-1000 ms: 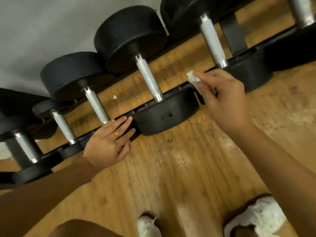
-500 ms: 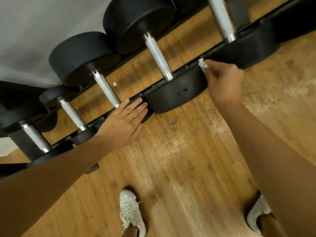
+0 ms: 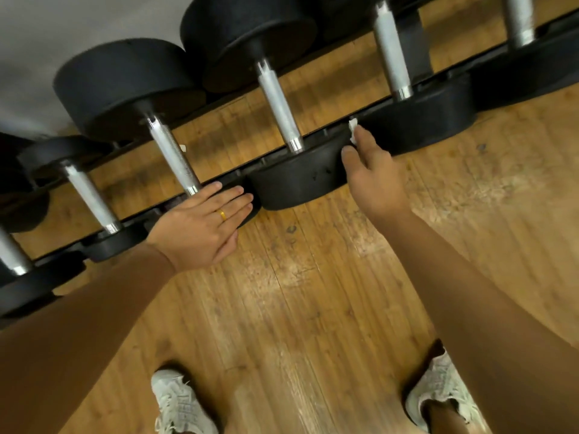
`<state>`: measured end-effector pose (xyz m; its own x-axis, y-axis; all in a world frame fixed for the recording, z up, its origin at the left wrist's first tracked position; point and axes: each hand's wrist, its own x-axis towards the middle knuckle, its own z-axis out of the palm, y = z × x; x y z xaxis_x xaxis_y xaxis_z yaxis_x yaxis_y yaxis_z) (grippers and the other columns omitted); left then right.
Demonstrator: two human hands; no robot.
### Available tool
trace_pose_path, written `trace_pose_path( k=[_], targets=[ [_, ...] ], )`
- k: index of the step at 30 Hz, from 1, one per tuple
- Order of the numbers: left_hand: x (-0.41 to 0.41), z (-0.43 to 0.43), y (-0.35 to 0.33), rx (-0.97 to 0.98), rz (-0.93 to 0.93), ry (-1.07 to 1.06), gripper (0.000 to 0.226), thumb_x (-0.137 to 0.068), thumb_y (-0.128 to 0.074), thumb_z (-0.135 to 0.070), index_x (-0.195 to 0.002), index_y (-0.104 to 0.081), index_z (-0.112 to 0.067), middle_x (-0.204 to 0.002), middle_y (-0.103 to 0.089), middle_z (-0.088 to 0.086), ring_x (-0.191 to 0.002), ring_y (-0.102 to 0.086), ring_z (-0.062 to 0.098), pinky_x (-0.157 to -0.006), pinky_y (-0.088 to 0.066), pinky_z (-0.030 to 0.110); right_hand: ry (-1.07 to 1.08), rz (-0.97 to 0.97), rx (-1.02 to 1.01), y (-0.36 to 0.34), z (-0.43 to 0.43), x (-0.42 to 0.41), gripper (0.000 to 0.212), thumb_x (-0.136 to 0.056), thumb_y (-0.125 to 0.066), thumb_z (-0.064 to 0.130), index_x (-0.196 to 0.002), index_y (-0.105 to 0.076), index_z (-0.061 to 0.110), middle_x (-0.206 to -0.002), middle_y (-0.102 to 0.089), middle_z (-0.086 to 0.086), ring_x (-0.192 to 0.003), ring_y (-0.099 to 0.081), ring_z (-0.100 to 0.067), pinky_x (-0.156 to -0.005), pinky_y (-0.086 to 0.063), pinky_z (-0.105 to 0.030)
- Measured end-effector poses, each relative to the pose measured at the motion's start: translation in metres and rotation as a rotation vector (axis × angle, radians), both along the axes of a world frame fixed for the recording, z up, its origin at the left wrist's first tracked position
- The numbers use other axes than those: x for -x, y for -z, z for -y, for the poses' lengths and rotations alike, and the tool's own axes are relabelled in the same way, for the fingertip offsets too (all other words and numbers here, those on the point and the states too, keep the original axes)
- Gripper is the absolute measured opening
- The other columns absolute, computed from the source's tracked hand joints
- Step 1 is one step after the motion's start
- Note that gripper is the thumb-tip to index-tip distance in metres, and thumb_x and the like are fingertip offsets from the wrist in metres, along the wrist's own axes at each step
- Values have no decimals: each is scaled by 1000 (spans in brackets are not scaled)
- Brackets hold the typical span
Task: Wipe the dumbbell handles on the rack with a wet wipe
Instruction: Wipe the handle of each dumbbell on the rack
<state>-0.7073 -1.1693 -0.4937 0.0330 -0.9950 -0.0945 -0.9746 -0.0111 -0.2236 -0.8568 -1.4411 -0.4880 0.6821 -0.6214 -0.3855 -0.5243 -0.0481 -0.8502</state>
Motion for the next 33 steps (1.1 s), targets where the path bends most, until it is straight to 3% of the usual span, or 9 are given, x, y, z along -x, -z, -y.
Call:
trace_pose_path(
  k=[3, 6, 10, 15, 18, 20, 24, 29, 33],
  targets=[
    [-1, 0, -1, -20, 6, 1, 51, -107, -35, -30, -143, -57, -1, -148, -57, 16, -141, -50, 32, -123, -29, 48, 55, 7, -113, -3, -1, -9, 58, -103, -47, 38, -157, -32, 23, -159, -37, 7, -146, -32, -10, -123, -24, -37],
    [-3, -1, -2, -32, 1, 4, 52, -107, -32, -30, -143, -57, -1, -148, -57, 17, -141, -50, 32, -124, -27, 48, 37, 52, -100, -5, -17, 2, 64, -97, -49, 41, -156, -31, 24, -159, -36, 8, -146, -33, -8, -123, -27, -40],
    [-4, 0, -2, -30, 16, 12, 53, -106, -32, -30, -142, -58, -1, -147, -57, 18, -140, -51, 33, -123, -27, 48, -7, 26, -69, -3, -18, 3, 68, -101, -49, 43, -160, -21, 24, -165, -22, 10, -151, -19, -7, -125, -20, -39],
    [-3, 0, -3, -47, 6, 11, 53, -108, -31, -30, -144, -56, -1, -149, -56, 17, -142, -50, 32, -123, -28, 48, 21, 76, -40, -10, -25, -5, 53, -100, -49, 44, -148, -38, 24, -154, -38, 7, -143, -33, -9, -122, -26, -41],
    [-3, -1, -4, -44, 4, 2, 54, -109, -29, -31, -145, -56, -1, -150, -54, 16, -143, -48, 32, -123, -29, 48, -76, 13, 78, -9, -48, 7, 73, -104, -44, 41, -161, -6, 16, -169, -2, 3, -154, 3, -10, -125, -2, -30],
    [-3, 0, -3, -43, 10, -1, 54, -108, -29, -31, -145, -55, -1, -151, -54, 16, -144, -47, 31, -124, -28, 47, -86, 8, 91, -3, -41, 6, 70, -107, -38, 37, -160, 1, 14, -169, 5, 3, -153, 10, -9, -125, 1, -29],
    [-2, 0, -2, -52, 20, 2, 53, -108, -31, -31, -146, -54, -2, -151, -54, 16, -144, -47, 31, -123, -30, 48, 22, 8, 104, 2, -34, -12, 63, -109, -27, 37, -160, -1, 11, -169, 2, -1, -154, 10, -13, -127, -1, -35],
    [-3, 0, -3, -63, 25, -2, 55, -108, -28, -32, -145, -55, -1, -150, -54, 16, -144, -47, 32, -124, -28, 48, 34, 4, 252, 3, -71, -6, 70, -107, -35, 39, -159, -1, 7, -169, 4, -7, -154, 10, -19, -126, 0, -37],
    [-4, 0, -2, -82, 32, 7, 56, -108, -28, -33, -146, -54, -1, -150, -54, 17, -145, -46, 32, -126, -24, 47, 43, 2, 226, 7, -53, -15, 74, -105, -37, 43, -160, -1, 9, -169, 3, -6, -155, 8, -19, -127, -4, -42]
  ],
)
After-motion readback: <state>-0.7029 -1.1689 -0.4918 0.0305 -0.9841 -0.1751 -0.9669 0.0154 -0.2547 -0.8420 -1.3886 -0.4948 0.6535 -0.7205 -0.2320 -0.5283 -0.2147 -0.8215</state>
